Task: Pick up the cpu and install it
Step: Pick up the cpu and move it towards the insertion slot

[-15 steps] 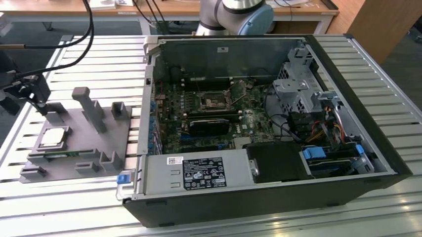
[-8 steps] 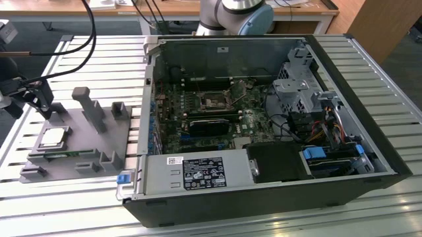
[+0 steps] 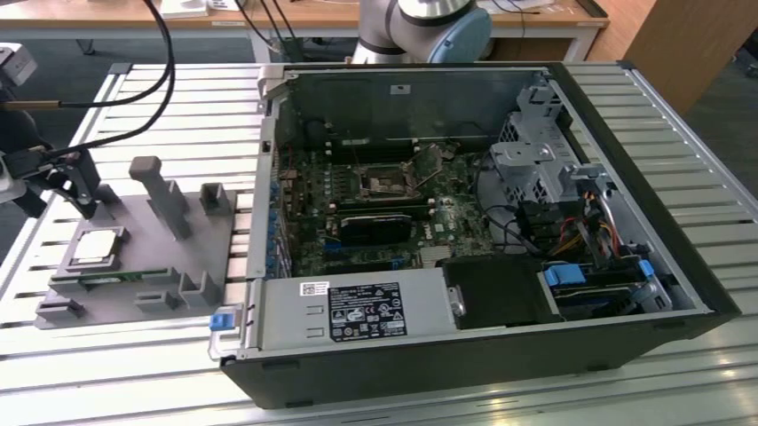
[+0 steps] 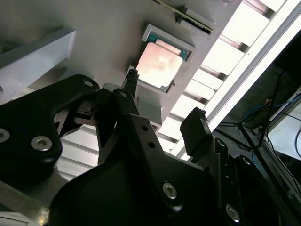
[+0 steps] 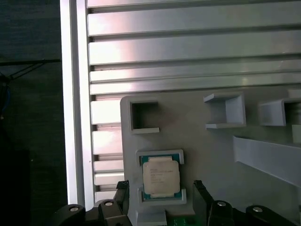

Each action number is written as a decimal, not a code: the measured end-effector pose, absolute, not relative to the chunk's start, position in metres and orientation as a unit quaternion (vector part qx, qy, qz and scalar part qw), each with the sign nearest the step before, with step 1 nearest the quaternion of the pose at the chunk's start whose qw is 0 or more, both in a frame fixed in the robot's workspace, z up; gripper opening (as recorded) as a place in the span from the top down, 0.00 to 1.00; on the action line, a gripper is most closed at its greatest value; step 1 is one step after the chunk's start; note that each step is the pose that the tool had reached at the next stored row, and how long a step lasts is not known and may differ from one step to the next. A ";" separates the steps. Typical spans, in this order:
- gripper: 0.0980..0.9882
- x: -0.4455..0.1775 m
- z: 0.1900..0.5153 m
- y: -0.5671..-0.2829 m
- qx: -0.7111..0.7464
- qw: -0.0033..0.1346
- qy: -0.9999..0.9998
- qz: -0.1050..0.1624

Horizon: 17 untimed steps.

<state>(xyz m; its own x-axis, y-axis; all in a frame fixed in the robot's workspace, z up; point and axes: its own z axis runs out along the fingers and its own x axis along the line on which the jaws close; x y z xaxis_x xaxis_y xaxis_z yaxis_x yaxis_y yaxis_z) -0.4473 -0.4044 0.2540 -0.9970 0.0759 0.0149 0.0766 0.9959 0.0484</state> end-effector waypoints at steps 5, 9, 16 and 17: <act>0.38 -0.447 0.250 -0.404 -0.038 0.007 -0.999 -0.024; 0.38 -0.447 0.247 -0.404 -0.038 0.007 -0.999 -0.024; 0.38 -0.447 0.234 -0.405 -0.038 0.007 -0.999 -0.025; 0.38 -0.447 0.233 -0.405 -0.038 0.007 -0.999 -0.024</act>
<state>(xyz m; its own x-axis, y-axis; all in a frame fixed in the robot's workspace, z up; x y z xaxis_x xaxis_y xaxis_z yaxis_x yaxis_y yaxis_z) -0.4471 -0.4052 0.2328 -0.9970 0.0760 0.0152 0.0766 0.9959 0.0484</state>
